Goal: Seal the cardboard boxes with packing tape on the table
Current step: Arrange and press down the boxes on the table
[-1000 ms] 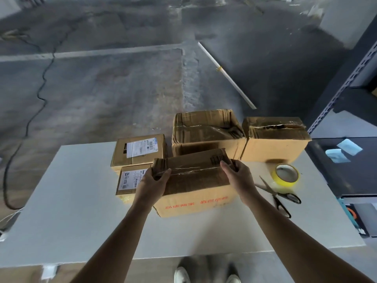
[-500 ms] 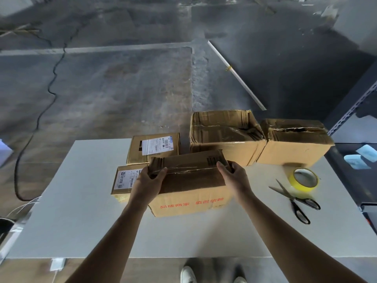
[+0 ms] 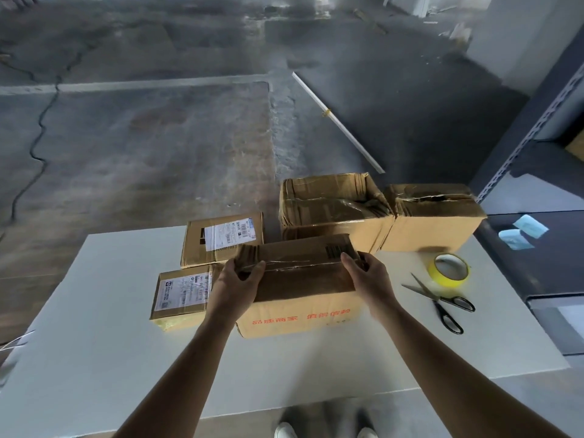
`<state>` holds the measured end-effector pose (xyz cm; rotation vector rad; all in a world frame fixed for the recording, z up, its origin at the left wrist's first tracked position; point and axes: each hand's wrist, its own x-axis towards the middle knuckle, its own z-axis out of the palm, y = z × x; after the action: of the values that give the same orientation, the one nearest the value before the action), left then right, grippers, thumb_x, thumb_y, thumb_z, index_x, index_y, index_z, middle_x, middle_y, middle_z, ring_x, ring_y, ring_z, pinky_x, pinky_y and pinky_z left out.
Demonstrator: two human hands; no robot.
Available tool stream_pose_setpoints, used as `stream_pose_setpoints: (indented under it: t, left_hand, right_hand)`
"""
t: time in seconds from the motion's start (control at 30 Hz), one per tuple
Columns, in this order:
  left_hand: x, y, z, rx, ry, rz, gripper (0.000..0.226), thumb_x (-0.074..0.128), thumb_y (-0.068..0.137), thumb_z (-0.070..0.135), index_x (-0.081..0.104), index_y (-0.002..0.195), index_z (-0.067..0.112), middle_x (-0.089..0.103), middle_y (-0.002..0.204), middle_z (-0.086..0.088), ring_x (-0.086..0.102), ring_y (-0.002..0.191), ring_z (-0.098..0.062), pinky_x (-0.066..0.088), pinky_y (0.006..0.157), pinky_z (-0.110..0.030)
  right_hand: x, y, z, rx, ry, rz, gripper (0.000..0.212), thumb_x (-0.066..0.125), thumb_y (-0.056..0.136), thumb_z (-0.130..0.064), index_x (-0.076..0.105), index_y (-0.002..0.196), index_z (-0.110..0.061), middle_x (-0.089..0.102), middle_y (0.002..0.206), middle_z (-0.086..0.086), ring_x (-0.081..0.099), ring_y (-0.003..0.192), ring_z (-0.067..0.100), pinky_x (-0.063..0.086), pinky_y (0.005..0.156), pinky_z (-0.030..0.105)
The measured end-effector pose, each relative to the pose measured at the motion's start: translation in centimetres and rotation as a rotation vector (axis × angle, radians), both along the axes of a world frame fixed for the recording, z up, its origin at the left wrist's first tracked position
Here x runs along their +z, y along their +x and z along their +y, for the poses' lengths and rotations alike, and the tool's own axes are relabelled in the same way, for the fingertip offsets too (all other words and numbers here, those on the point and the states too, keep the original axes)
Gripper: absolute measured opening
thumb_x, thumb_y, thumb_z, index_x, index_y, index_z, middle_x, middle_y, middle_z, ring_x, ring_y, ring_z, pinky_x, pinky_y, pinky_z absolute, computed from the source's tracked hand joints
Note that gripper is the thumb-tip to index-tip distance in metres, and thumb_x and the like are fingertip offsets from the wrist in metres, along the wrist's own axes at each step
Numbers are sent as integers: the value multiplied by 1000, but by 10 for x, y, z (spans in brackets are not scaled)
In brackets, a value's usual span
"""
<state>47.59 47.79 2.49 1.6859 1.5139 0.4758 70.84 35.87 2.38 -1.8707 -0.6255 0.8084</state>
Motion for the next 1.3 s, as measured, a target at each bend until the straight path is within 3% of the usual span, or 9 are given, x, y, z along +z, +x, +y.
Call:
stream_pose_setpoints:
  t: [0.23, 0.5, 0.73, 0.93, 1.03, 1.1, 1.13, 1.2, 1.3]
  left_hand:
    - [2, 34, -15, -108, -6, -12, 59, 55, 89, 63, 49, 128, 18, 65, 94, 2, 66, 83, -16, 61, 69, -41]
    - [8, 78, -39, -159, -15, -49, 62, 61, 87, 60, 46, 133, 21, 61, 102, 5, 61, 85, -10, 57, 67, -31]
    - [1, 95, -47, -192, -108, -96, 75, 73, 76, 60, 40, 135, 27, 62, 116, 3, 63, 102, -19, 61, 78, -38]
    - [2, 101, -56, -174, -81, -60, 74, 71, 84, 49, 36, 142, 21, 58, 125, 0, 56, 111, -18, 47, 73, -20]
    - [7, 101, -57, -163, -87, -77, 84, 76, 76, 54, 32, 141, 25, 57, 126, 0, 57, 113, -21, 55, 81, -31]
    - [12, 99, -57, -206, -38, -29, 100, 75, 67, 68, 25, 144, 29, 51, 136, -3, 53, 124, -27, 54, 91, -38]
    - [15, 99, -56, -240, 20, 59, 109, 71, 64, 75, 19, 149, 30, 42, 147, -6, 45, 133, -31, 49, 101, -44]
    - [25, 102, -57, -360, 162, 254, 120, 62, 64, 83, 5, 155, 31, 10, 164, -3, 15, 148, -35, 20, 118, -54]
    - [37, 112, -56, -611, 273, 401, 126, 59, 63, 86, -10, 155, 35, -21, 162, 3, -17, 150, -27, -7, 118, -54]
  right_hand:
    - [8, 22, -32, -112, 16, -6, 28, 59, 97, -41, 58, 114, -18, 66, 91, -2, 63, 84, 12, 47, 58, 20]
    - [6, 62, -57, -161, 15, -7, 30, 61, 95, -42, 62, 112, -18, 68, 92, 2, 64, 86, 18, 49, 62, 26]
    - [6, 91, -65, -88, -1, 2, 31, 58, 96, -47, 60, 112, -21, 67, 92, -3, 61, 84, 10, 44, 59, 20]
    - [4, 104, -66, 61, -7, -9, 55, 55, 84, -68, 60, 119, -26, 69, 101, -10, 65, 97, 11, 55, 78, 31]
    - [5, 107, -67, 157, 13, -20, 76, 60, 75, -77, 50, 133, -28, 66, 112, -14, 63, 108, 12, 54, 92, 39]
    - [9, 107, -66, 218, -15, -12, 91, 62, 74, -75, 34, 147, -29, 60, 120, -14, 58, 113, 12, 51, 97, 39]
    - [10, 108, -65, 247, -29, -21, 95, 62, 73, -75, 28, 150, -31, 58, 122, -14, 57, 114, 13, 49, 98, 39]
    - [8, 107, -63, 277, -49, -45, 100, 59, 69, -82, 26, 150, -34, 59, 123, -14, 58, 116, 16, 49, 100, 45]
    - [12, 102, -61, 297, -22, -8, 80, 56, 77, -72, 28, 143, -39, 57, 122, -14, 58, 106, 8, 52, 92, 38]
